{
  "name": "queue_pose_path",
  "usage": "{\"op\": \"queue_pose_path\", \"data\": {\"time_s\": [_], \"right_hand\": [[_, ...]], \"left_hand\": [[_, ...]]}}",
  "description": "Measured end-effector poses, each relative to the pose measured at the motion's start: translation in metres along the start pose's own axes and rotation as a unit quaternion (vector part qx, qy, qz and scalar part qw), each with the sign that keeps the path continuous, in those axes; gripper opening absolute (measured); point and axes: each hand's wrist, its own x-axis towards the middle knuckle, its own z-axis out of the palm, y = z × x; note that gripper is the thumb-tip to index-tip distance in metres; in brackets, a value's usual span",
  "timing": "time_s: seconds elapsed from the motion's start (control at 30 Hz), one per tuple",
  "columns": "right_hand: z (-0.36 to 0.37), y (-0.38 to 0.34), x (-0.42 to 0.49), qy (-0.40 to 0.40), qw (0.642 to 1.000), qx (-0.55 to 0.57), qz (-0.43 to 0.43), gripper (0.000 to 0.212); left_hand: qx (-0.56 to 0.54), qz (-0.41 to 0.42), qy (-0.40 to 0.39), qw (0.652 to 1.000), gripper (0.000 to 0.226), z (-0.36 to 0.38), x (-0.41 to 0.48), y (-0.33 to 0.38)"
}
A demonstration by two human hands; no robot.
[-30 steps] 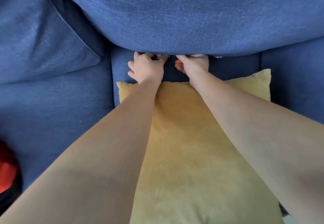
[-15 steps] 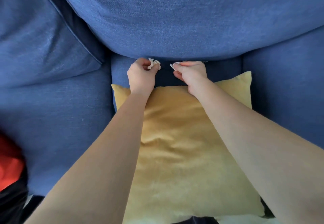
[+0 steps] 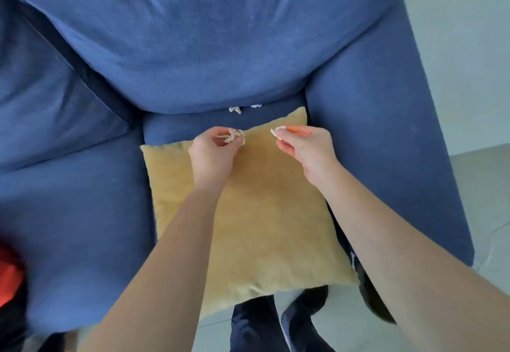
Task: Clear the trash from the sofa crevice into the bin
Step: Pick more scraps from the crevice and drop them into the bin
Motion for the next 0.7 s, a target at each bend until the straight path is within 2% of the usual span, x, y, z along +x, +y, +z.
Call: {"op": "queue_pose_path", "data": {"time_s": [0.17, 0.33, 0.7], "right_hand": [[-0.094, 0.010, -0.057, 0.049, 0.998, 0.024, -0.015, 0.014], [-0.190, 0.029, -0.104, 0.094, 0.995, 0.038, -0.011, 0.016], [-0.386, 0.108, -0.195, 0.235, 0.967, 0.095, 0.005, 0.019]], "left_hand": [[0.025, 0.006, -0.032, 0.999, 0.023, 0.046, -0.075, 0.004], [0.051, 0.027, -0.079, 0.995, 0.016, 0.096, -0.156, 0.008], [0.117, 0.024, -0.264, 0.957, 0.004, 0.213, -0.327, -0.022]]}}
